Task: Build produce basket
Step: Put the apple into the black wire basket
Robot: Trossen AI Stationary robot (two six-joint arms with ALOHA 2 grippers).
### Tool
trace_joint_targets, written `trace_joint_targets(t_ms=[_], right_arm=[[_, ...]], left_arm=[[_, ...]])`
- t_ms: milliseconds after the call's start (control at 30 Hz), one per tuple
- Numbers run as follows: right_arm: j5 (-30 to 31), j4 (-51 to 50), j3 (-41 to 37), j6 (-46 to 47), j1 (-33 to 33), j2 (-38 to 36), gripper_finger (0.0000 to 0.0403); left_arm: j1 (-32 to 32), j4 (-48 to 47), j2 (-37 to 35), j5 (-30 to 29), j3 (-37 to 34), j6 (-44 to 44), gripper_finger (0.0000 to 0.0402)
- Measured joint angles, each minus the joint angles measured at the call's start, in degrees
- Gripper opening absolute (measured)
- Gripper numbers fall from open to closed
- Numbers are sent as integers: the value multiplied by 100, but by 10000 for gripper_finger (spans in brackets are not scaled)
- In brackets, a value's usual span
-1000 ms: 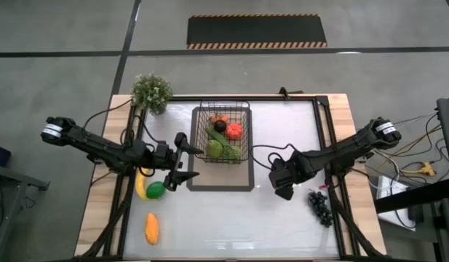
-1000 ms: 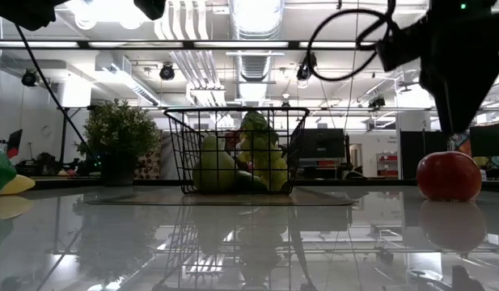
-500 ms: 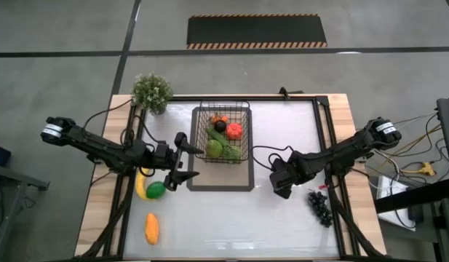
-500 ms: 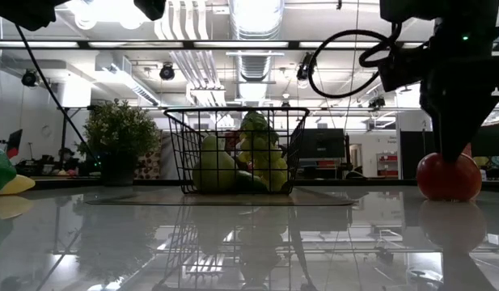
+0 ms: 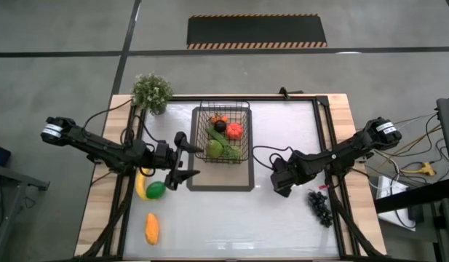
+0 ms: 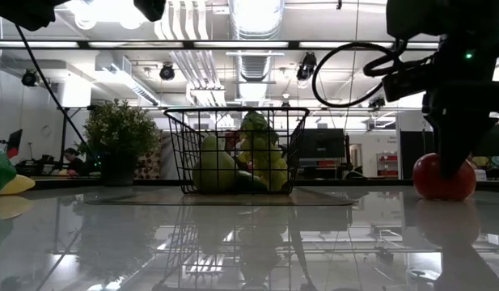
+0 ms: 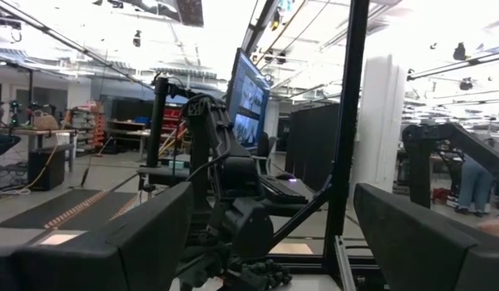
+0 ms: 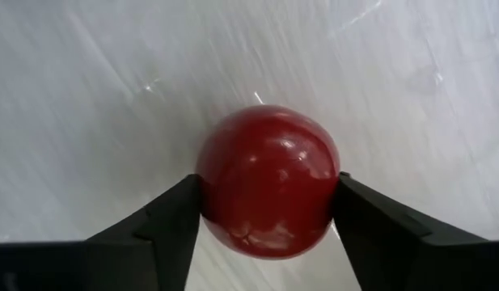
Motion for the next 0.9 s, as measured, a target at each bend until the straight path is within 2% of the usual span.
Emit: trace_joint_targets(t_ms=[133, 333, 500, 633, 700, 833, 900], right_arm=[[-4, 10, 0, 39, 0, 0, 222], [30, 74, 92, -50, 38, -148, 229], [624, 865, 116, -548, 202, -635, 231], [1179, 2167, 34, -1319, 311, -999, 231], [1273, 3042, -84, -1791, 317, -1110, 231], [1280, 5225, -504, -2769, 315, -1198, 232], [1037, 6465, -808, -3179, 310, -1196, 231]], left_arm=[[1, -4, 0, -12, -4, -1, 325], [2, -3, 0, -18, -2, -1, 325], [2, -4, 0, -23, -2, -3, 325], [2, 0, 19, -23, 0, -3, 325], [2, -5, 58, -25, 3, -1, 325], [-4, 23, 266, -60, 161, 250, 325], [-4, -3, 402, -64, 279, 361, 325]])
